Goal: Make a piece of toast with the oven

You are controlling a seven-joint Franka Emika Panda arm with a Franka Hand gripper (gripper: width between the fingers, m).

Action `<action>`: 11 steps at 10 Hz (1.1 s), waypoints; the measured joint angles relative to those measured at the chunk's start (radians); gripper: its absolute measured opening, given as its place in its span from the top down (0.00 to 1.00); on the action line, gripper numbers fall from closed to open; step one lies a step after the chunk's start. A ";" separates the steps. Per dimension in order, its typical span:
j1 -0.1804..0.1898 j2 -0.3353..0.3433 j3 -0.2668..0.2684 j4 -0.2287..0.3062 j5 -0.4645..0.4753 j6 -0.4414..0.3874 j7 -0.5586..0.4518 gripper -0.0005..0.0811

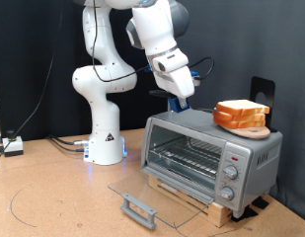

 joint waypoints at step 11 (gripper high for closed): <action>0.000 0.000 0.036 0.007 -0.002 0.009 0.041 0.52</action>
